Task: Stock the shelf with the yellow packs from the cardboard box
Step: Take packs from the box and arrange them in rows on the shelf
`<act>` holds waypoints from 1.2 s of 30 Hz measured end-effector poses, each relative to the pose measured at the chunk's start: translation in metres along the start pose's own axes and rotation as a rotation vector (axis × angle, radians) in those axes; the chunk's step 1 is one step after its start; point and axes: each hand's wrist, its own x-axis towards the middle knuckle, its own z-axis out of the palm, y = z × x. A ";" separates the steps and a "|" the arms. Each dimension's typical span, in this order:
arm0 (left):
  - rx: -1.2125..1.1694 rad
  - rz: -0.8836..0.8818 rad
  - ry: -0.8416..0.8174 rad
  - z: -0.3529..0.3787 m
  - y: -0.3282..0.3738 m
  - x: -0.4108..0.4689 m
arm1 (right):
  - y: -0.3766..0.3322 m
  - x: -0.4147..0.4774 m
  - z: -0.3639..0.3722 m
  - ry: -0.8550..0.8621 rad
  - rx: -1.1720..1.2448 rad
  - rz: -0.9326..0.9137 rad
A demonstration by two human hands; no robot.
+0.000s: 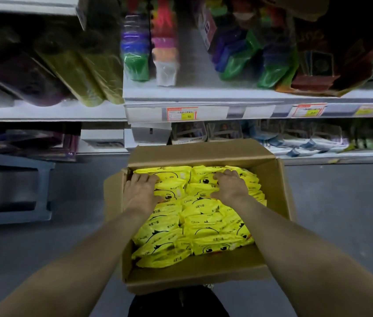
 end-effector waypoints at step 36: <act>-0.730 0.093 0.104 -0.313 0.173 -0.158 | 0.154 -0.243 -0.248 0.433 1.044 -0.420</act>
